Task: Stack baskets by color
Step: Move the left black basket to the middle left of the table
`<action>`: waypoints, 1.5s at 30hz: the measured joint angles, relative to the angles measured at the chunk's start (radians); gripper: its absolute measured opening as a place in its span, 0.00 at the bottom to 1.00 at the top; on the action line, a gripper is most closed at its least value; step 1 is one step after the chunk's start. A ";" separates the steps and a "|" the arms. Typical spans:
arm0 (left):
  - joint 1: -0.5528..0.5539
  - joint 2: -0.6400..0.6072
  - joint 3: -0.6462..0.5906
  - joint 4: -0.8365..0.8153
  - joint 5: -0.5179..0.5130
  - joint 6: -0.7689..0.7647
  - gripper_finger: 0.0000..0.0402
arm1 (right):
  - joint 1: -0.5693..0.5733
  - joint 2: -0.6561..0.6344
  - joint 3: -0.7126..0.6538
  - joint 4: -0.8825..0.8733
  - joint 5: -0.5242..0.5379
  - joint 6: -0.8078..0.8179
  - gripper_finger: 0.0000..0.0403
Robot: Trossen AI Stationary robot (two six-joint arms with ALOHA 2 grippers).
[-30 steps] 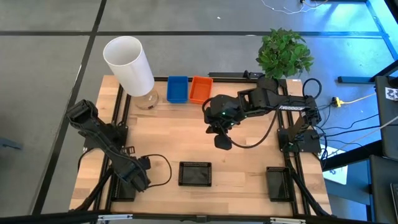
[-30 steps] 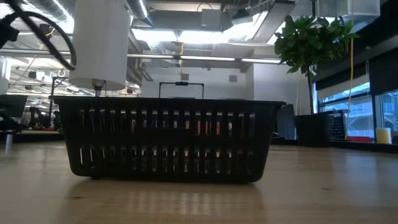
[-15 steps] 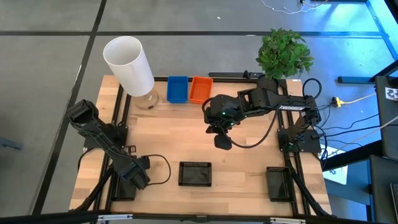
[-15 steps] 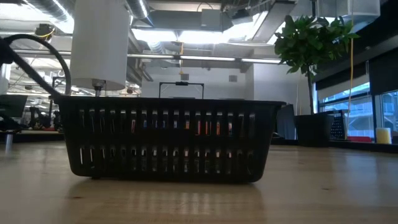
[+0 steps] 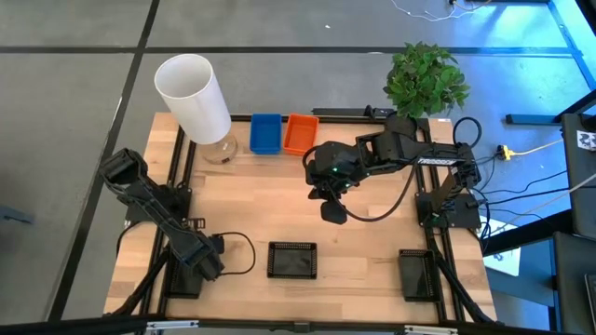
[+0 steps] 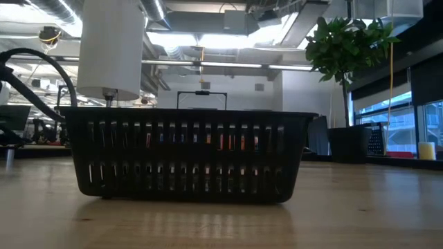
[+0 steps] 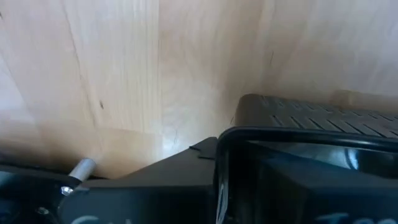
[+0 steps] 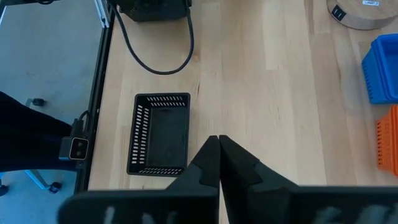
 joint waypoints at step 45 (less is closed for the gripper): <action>1.038 0.027 0.267 0.005 -0.204 1.219 0.00 | 0.000 -0.103 0.000 -0.117 0.290 -0.077 0.00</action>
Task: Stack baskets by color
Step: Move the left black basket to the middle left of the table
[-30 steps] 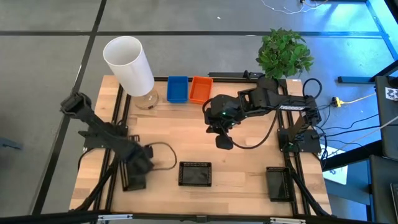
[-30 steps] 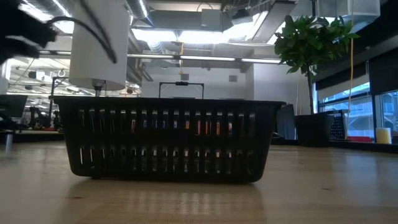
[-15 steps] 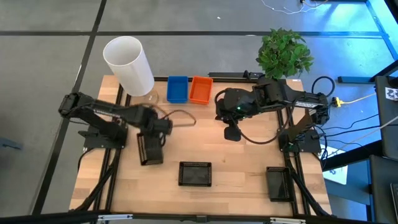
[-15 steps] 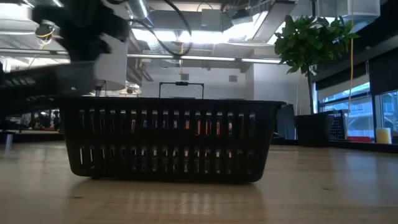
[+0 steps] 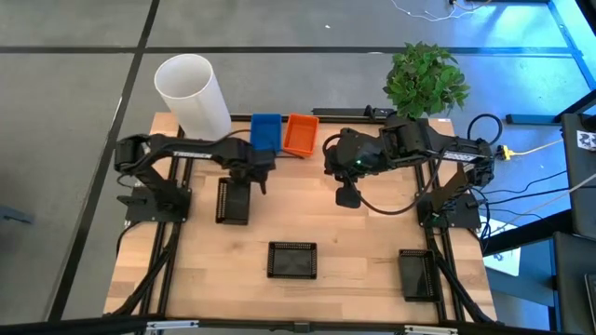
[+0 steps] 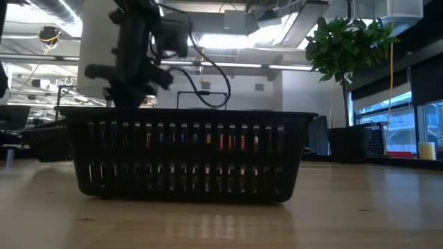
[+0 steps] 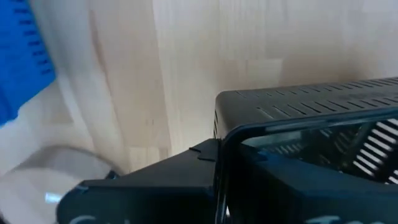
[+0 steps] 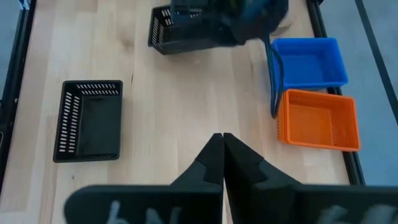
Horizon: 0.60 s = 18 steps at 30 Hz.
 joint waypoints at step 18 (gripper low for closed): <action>0.017 0.075 0.000 0.097 0.005 0.029 0.00 | 0.000 0.000 0.000 -0.008 0.000 -0.005 0.00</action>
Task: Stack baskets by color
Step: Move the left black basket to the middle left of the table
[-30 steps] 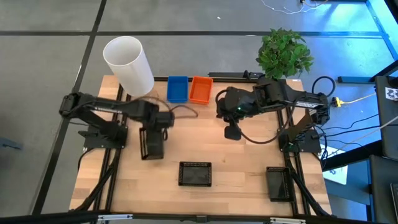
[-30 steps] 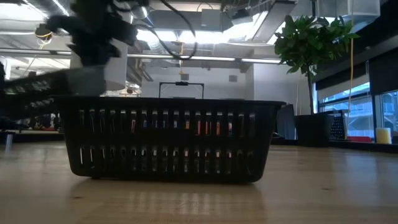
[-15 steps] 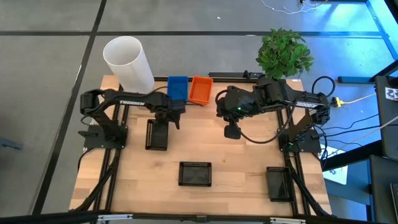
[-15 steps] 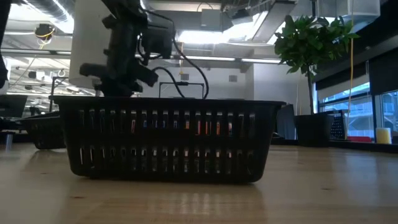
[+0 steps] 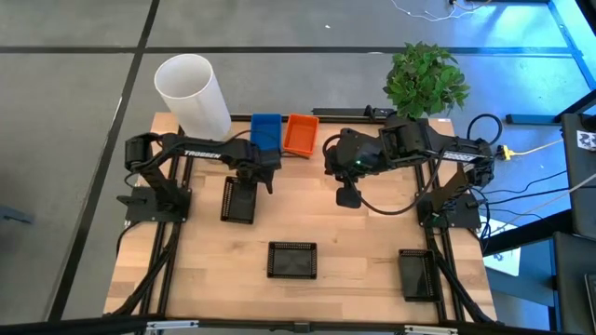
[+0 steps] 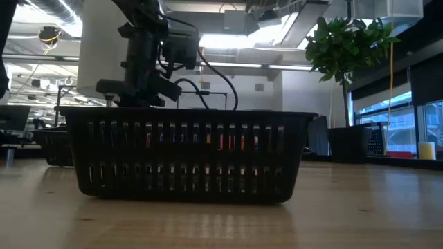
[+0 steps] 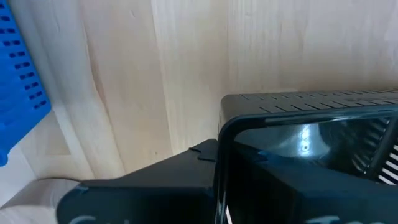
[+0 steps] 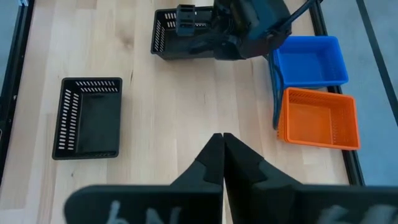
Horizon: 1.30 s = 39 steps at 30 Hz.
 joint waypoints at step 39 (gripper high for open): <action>-0.033 -0.018 0.092 -0.064 0.017 -0.119 0.20 | 0.000 0.001 0.000 0.003 -0.104 -0.025 0.00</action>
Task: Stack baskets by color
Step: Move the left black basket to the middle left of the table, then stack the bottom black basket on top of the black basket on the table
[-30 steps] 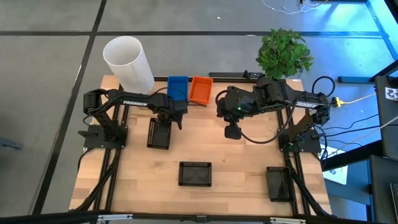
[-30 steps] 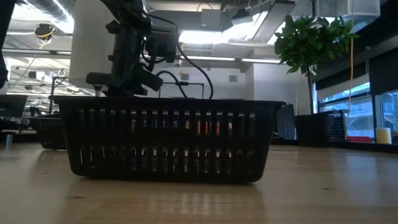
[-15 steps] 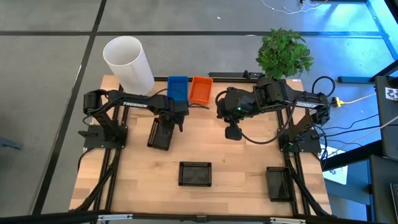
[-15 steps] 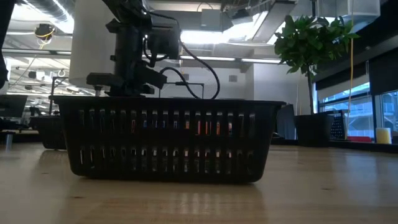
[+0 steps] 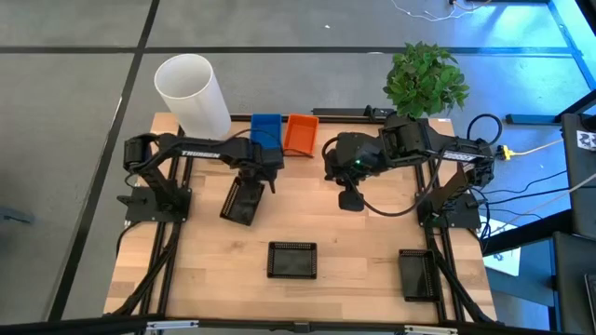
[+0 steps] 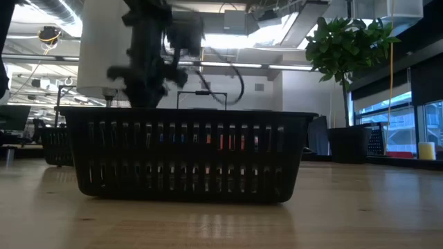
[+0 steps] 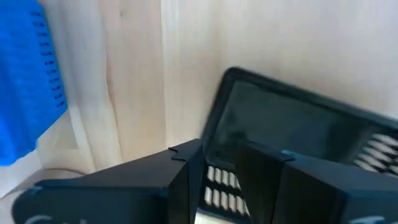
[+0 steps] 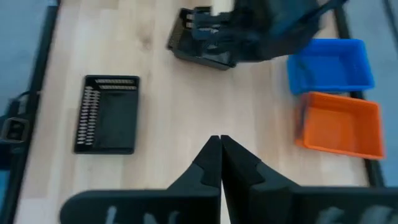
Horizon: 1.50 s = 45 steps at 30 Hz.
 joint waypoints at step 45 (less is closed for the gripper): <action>-0.953 -0.624 0.145 -0.152 -0.621 -0.815 0.21 | 0.164 0.198 0.000 0.051 -0.161 0.291 0.00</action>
